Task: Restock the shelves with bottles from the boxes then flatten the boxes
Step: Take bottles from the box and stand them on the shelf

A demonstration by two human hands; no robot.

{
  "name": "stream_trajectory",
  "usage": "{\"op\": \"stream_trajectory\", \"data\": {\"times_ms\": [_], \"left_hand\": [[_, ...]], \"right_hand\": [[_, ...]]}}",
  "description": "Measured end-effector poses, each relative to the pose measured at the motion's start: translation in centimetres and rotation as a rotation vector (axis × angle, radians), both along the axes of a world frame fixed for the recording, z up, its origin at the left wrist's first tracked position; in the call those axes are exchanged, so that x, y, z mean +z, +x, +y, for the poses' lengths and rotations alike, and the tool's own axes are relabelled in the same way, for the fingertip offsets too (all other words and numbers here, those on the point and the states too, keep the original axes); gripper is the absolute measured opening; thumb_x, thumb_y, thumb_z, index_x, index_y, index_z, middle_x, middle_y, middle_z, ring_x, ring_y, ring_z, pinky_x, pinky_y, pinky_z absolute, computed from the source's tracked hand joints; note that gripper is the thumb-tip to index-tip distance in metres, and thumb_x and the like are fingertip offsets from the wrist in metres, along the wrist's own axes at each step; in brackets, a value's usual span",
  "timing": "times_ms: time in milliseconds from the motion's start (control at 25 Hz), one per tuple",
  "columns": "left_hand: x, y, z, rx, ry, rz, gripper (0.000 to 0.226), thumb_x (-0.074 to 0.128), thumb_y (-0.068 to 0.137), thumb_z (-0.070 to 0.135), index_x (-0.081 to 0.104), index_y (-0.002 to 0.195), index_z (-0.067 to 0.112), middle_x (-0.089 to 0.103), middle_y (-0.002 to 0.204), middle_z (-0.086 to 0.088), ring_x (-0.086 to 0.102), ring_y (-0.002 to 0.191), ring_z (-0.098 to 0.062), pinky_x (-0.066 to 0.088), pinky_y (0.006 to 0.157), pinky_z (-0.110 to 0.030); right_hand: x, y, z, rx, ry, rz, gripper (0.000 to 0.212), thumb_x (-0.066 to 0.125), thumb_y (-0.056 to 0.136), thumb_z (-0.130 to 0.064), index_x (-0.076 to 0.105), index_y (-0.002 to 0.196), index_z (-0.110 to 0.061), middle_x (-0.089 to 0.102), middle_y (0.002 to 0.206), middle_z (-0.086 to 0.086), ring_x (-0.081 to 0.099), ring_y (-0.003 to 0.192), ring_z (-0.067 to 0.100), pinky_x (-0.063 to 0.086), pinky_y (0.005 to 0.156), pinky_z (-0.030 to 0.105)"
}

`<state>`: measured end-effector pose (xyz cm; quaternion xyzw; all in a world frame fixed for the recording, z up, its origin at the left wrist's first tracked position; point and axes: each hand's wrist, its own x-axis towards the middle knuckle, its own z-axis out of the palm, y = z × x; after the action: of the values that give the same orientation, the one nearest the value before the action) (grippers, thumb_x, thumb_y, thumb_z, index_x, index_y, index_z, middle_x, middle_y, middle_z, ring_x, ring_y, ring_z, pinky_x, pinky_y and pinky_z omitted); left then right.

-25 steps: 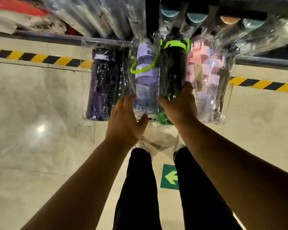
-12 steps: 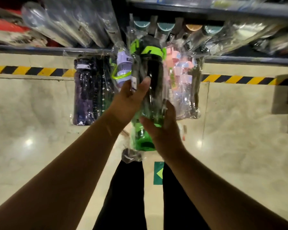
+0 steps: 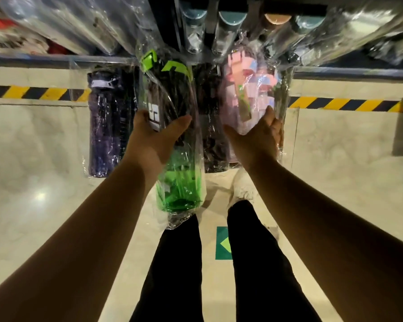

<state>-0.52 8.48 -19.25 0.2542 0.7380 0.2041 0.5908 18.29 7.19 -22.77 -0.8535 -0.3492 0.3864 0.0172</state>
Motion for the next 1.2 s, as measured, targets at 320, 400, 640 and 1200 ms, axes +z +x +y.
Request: {"op": "stream_trajectory", "data": {"times_ms": [320,400,640,1200], "left_hand": [[-1.3,0.4,-0.1,-0.006,-0.011,-0.035,0.059,0.079,0.083,0.028,0.046,0.131,0.016,0.069,0.104,0.005,0.068,0.086,-0.006,0.053,0.076,-0.024],[-0.2,0.7,0.3,-0.009,-0.006,-0.026,0.071,0.082,0.079,0.035,0.044,0.136,0.015,0.068,0.116,0.000,0.067,0.100,-0.013,0.053,0.086,-0.031],[7.3,1.6,2.0,-0.111,0.112,-0.044,0.053,0.076,0.087,0.027,0.048,0.131,0.016,0.070,0.102,0.009,0.067,0.075,0.006,0.052,0.065,-0.016],[42.6,3.2,4.0,-0.258,0.581,-0.155,0.075,0.081,0.075,0.040,0.037,0.135,0.034,0.059,0.119,0.026,0.058,0.098,0.015,0.042,0.075,0.004]], "right_hand": [[-3.1,0.8,0.6,0.047,-0.011,-0.006,0.110,0.081,0.073,-0.042,0.012,0.154,-0.013,0.035,0.151,0.017,0.036,0.137,0.038,0.042,0.105,0.045],[-1.8,1.7,0.4,0.009,0.014,0.074,0.104,0.081,0.071,-0.037,0.020,0.151,-0.014,0.044,0.144,0.011,0.045,0.129,0.033,0.045,0.098,0.039],[9.0,2.0,-1.5,-0.146,0.169,0.302,0.090,0.085,0.073,-0.030,0.031,0.143,-0.014,0.053,0.129,0.003,0.052,0.119,0.023,0.047,0.097,0.032],[43.4,1.3,-2.6,-0.250,0.750,0.613,0.068,0.086,0.072,-0.007,0.046,0.123,-0.026,0.068,0.112,0.005,0.070,0.101,0.028,0.061,0.074,0.053]]}}
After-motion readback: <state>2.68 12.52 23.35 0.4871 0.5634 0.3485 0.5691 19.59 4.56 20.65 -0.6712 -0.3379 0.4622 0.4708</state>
